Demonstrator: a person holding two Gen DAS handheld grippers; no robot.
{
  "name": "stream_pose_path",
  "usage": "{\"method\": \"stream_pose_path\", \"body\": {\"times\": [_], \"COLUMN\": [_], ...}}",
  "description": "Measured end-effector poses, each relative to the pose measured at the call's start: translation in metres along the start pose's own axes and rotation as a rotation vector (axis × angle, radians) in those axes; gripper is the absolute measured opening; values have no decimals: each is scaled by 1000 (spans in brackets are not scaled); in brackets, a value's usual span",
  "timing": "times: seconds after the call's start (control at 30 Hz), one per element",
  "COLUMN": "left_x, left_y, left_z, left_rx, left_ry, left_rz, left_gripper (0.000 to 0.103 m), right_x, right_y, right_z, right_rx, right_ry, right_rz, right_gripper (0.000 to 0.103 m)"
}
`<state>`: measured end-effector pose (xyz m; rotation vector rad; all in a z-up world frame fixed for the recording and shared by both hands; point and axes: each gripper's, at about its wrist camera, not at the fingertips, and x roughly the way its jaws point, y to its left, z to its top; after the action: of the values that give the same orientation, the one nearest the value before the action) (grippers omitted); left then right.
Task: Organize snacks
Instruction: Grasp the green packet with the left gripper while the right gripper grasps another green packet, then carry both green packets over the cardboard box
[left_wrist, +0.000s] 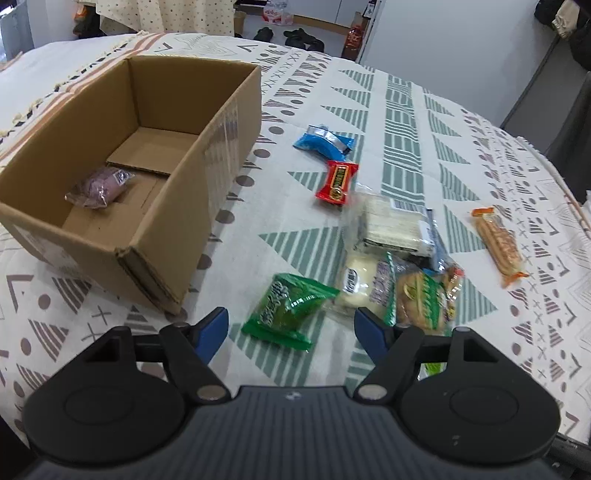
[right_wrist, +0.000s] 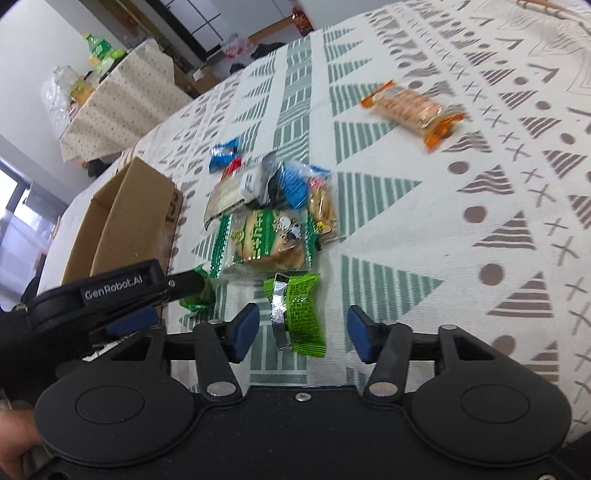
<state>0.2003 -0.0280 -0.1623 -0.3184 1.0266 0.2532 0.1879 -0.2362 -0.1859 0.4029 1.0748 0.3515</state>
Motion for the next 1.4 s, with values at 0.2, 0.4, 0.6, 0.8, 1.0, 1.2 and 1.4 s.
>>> {"method": "stream_pose_path", "body": {"times": [0.2, 0.4, 0.6, 0.8, 1.0, 1.2, 1.4], "left_x": [18, 32, 39, 33, 11, -12, -35], "left_y": [-4, -7, -10, -6, -3, 2, 7], "left_z": [5, 6, 3, 3, 5, 4, 3], "left_rx": [2, 13, 23, 12, 0, -19, -15], "left_ry": [25, 39, 62, 55, -2, -53, -117], "left_rz": [24, 47, 48, 56, 33, -5, -51], "left_gripper": [68, 65, 40, 31, 29, 28, 28], "right_x": [19, 34, 38, 29, 5, -18, -41], "right_y": [3, 6, 11, 12, 14, 27, 46], "right_z": [6, 7, 8, 6, 4, 0, 1], "right_rx": [-25, -38, -60, -61, -50, -74, -108], "right_ry": [36, 71, 66, 62, 6, -44, -102], "right_rz": [0, -5, -28, -58, -76, -81, -102], "right_gripper": [39, 39, 30, 29, 29, 28, 28]}}
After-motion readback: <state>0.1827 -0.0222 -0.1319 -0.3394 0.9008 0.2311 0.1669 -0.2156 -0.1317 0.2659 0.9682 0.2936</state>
